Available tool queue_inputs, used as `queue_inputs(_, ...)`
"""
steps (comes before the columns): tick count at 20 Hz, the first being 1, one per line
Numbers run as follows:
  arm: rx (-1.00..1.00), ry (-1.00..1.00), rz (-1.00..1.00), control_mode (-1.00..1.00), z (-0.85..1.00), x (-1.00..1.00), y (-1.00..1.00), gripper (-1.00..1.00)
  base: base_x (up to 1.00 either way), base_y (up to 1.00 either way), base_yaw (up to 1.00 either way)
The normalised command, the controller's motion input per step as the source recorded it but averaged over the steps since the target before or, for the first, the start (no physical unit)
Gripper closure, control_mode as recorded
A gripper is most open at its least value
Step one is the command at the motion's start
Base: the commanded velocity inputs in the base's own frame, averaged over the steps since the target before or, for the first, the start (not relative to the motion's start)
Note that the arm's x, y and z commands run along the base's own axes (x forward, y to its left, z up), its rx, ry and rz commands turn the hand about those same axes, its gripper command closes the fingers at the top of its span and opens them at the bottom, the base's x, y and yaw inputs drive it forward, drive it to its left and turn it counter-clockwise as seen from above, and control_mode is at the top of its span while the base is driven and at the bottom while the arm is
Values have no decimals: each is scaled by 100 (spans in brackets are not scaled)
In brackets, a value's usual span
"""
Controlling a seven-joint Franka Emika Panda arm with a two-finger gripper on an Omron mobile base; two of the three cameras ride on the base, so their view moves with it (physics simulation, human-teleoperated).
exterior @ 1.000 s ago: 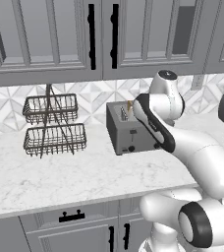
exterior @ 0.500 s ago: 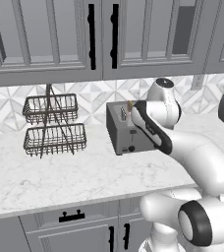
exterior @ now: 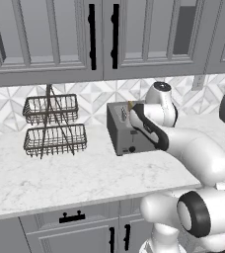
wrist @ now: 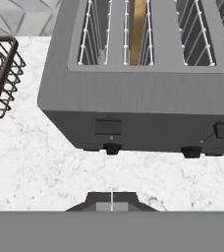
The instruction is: Start the toaster. Once the lever pops up, take the bread to the plate on the dining counter.
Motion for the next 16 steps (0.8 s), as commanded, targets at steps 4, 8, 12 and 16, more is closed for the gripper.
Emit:
queue_inputs(4, 0, 0, 0, -100, -9, 22, 1, 100, 0, 0, 0)
queue_inputs(8, 0, 0, 0, -100, -9, 21, 1, 100, 0, 0, 0)
queue_inputs(12, 0, -1, 0, -100, -11, 13, 5, 100, 0, 0, 0)
queue_inputs(16, 0, -1, 0, -100, -14, 15, 4, 100, 0, 0, 0)
